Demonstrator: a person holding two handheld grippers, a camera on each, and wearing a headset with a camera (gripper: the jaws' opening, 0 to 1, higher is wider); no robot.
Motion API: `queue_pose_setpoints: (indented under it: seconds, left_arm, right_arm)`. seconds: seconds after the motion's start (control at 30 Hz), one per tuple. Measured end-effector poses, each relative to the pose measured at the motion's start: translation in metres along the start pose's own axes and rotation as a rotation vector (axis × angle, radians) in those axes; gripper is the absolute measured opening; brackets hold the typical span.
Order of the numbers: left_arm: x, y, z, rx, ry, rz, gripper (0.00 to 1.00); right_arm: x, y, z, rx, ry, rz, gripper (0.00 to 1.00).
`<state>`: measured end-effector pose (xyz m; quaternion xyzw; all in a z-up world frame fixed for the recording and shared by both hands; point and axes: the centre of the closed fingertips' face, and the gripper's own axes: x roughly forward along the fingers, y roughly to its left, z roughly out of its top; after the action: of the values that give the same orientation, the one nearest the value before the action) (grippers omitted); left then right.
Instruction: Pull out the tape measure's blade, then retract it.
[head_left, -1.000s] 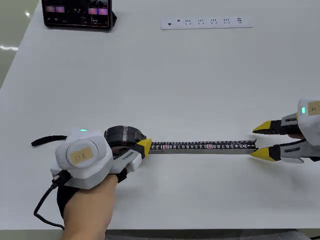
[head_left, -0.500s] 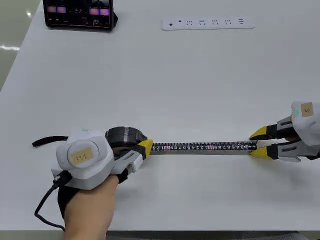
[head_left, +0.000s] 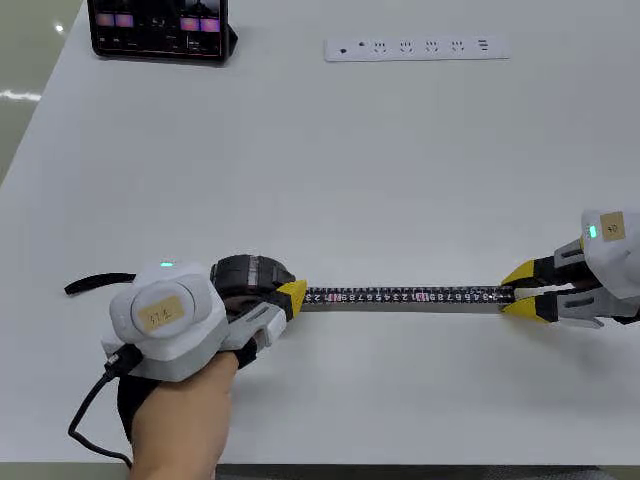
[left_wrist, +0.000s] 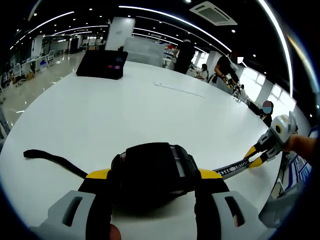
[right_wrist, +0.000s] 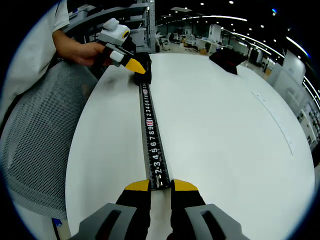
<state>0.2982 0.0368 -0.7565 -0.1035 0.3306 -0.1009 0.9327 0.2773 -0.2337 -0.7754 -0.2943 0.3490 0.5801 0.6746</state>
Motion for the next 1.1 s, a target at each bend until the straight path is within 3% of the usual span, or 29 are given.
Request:
queue_pose_setpoints:
  seconds: [0.6,1.1]
  left_arm:
    - [-0.0022,-0.0001,0.001,-0.025,-0.01,-0.002,0.62]
    - [-0.0019,0.0,0.0001,-0.011,0.01,-0.003,0.61]
  right_arm:
    - [-0.001,0.0045,-0.002,0.018,0.009,0.008,0.11]
    - [-0.0011,0.0045,-0.0027,0.007,0.013,0.008,0.11]
